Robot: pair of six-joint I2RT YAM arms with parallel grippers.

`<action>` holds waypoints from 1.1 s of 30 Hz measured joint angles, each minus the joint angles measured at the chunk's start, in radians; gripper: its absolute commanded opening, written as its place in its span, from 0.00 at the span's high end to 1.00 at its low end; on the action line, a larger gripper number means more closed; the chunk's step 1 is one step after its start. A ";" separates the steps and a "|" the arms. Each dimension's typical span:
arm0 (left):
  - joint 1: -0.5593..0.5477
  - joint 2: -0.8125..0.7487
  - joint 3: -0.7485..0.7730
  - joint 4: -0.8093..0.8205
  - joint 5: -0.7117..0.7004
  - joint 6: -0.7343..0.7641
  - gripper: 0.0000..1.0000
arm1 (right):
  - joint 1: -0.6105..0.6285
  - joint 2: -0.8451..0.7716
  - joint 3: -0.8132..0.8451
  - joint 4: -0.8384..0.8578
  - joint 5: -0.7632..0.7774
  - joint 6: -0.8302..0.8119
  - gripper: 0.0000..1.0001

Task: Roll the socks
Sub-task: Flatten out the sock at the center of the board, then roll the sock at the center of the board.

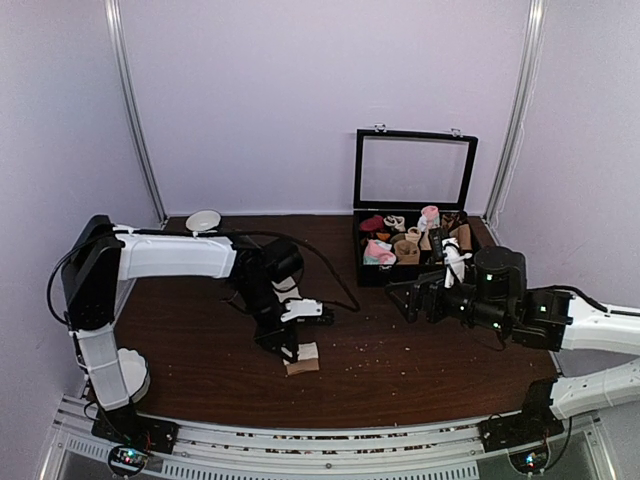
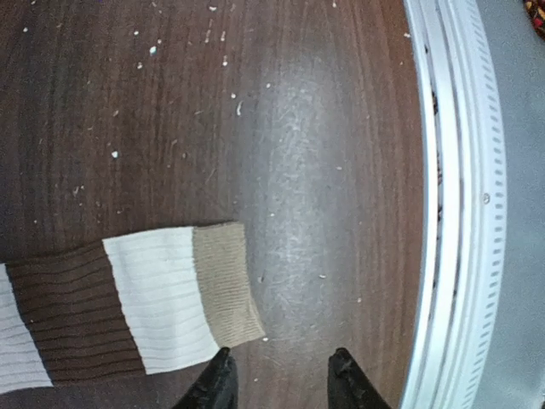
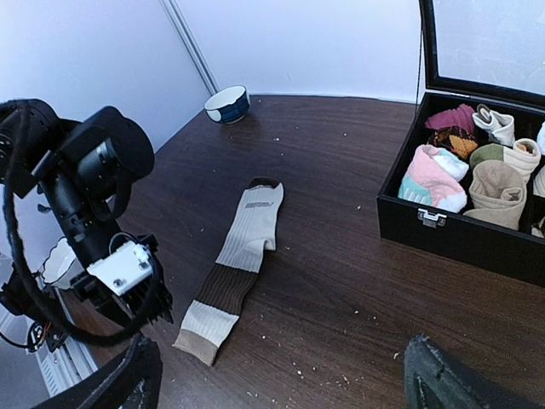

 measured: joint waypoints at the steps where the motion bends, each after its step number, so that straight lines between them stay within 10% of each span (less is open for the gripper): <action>1: -0.003 -0.013 0.000 -0.004 0.019 0.005 0.42 | 0.000 -0.002 0.000 -0.008 -0.003 -0.003 0.00; 4: 0.001 -0.035 -0.006 -0.015 0.051 0.031 0.03 | 0.000 0.000 0.000 -0.037 -0.018 -0.020 0.00; 15: 0.121 -0.294 -0.040 -0.059 -0.265 -0.004 0.02 | 0.108 0.134 0.064 -0.139 0.008 -0.160 0.00; 21: 0.314 -0.508 -0.107 0.046 -0.591 -0.050 0.23 | 0.131 0.206 0.059 -0.016 0.026 -0.208 0.00; 24: 0.370 -0.497 -0.190 0.067 -0.605 -0.048 0.03 | 0.114 0.320 0.068 0.059 0.016 -0.208 0.00; 33: 0.360 -0.430 -0.208 0.057 -0.388 -0.123 0.02 | 0.208 0.684 0.318 -0.024 0.159 -0.344 0.00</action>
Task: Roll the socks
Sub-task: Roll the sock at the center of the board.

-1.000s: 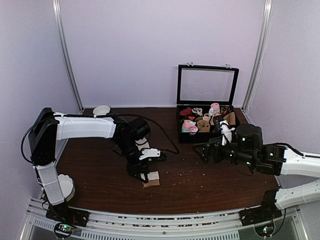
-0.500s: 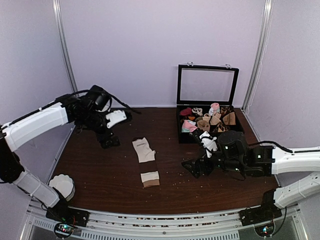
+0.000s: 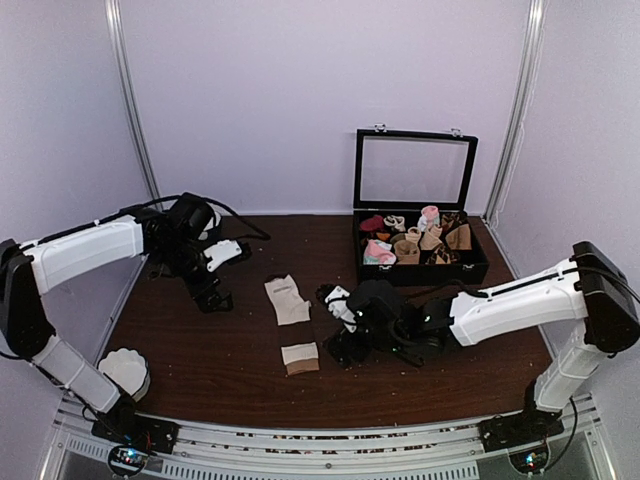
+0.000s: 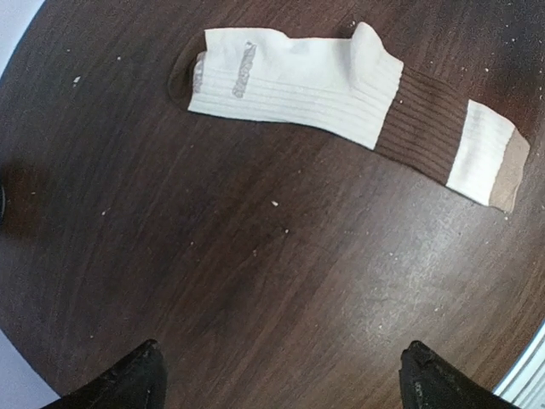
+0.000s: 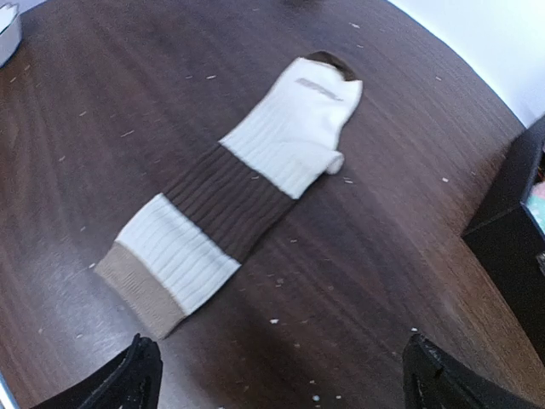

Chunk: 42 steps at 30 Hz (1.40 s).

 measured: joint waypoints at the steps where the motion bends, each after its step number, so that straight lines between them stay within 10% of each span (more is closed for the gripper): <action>1: 0.000 0.026 0.014 0.001 0.013 -0.008 0.02 | 0.020 0.004 -0.008 0.006 -0.005 -0.019 0.01; 18: 0.000 0.415 0.328 -0.003 0.089 -0.079 0.06 | 0.102 0.220 0.013 0.159 -0.273 -0.362 0.32; 42: -0.082 0.757 0.628 -0.016 0.096 -0.109 0.09 | -0.046 0.335 0.117 0.130 -0.582 -0.336 0.93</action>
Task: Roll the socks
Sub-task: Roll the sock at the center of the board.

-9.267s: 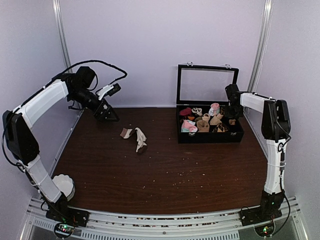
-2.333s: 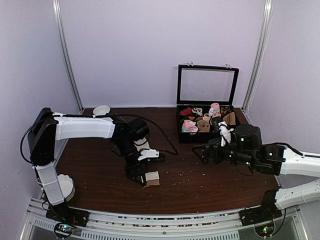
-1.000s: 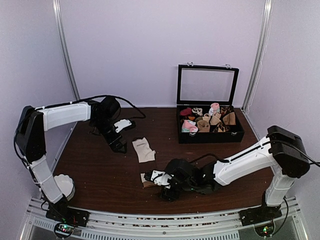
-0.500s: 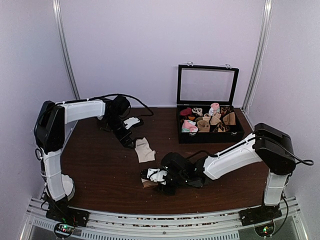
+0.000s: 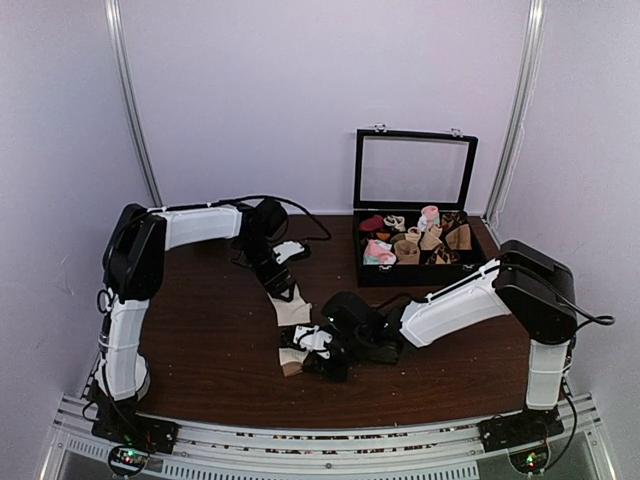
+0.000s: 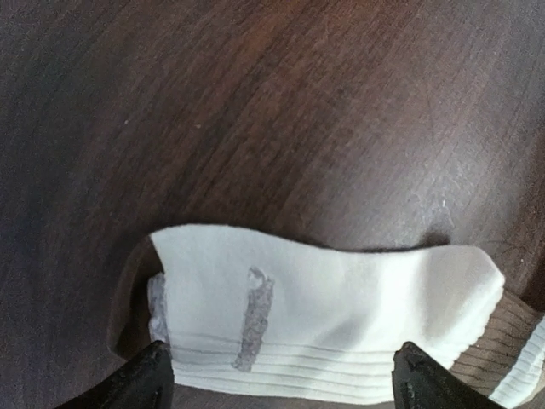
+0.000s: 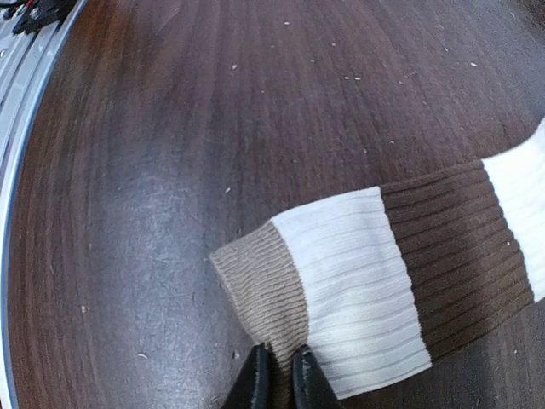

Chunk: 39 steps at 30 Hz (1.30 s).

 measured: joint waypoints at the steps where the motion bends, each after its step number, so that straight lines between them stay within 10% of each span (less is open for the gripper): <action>1: -0.004 0.013 0.012 0.000 -0.002 0.000 0.09 | -0.001 0.000 0.000 0.000 -0.006 0.002 0.94; 13: -0.073 0.071 0.073 0.000 0.001 -0.011 0.10 | 0.002 -0.047 -0.053 -0.018 -0.033 0.167 0.97; 18: -0.090 0.071 0.080 0.005 0.009 -0.014 0.11 | 0.028 -0.068 -0.074 -0.031 -0.027 0.208 0.65; 25: -0.089 0.071 0.077 0.005 0.010 -0.014 0.11 | 0.082 -0.073 -0.061 -0.059 0.010 0.191 0.64; 39: -0.086 -0.026 0.035 0.005 -0.005 0.018 0.02 | 0.082 -0.063 -0.007 -0.159 0.042 0.164 1.00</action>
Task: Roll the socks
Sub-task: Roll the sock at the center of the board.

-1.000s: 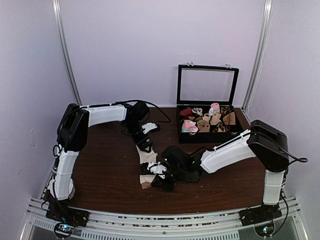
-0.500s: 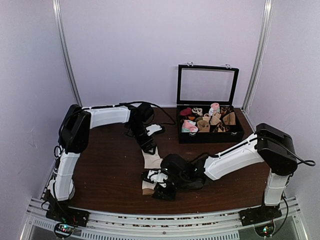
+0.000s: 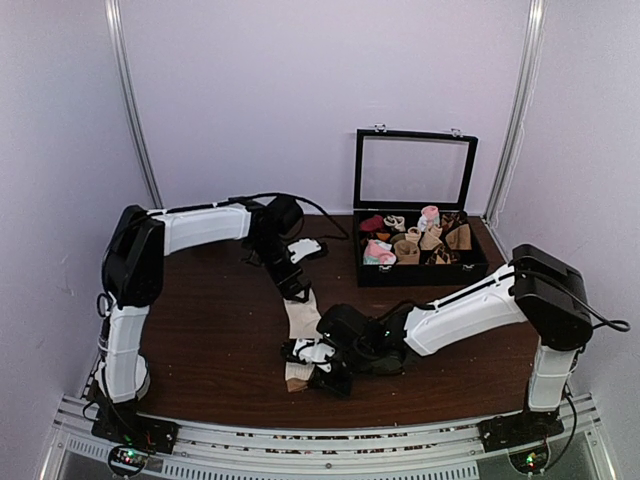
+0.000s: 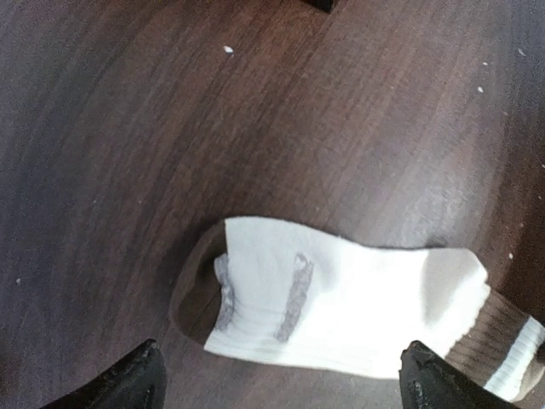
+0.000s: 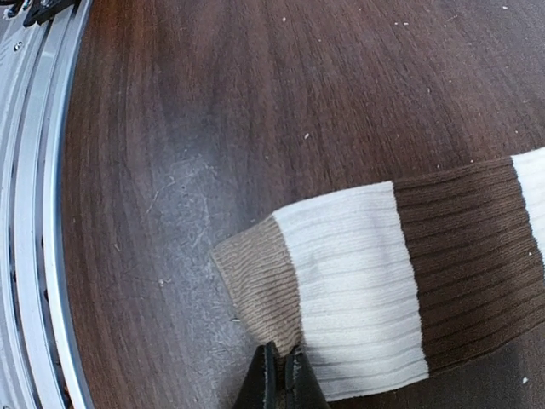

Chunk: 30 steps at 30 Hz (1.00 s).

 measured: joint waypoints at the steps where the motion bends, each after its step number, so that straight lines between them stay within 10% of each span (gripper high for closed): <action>1: 0.001 -0.039 -0.033 0.008 -0.002 0.008 0.02 | 0.000 0.000 0.002 -0.005 -0.001 0.011 1.00; 13: -0.012 -0.647 -0.703 0.144 0.120 0.099 0.06 | -0.121 0.065 0.026 0.076 -0.214 0.449 1.00; 30: -0.212 -0.506 -0.829 0.372 0.114 0.152 0.25 | -0.220 0.123 -0.011 0.248 -0.431 0.785 1.00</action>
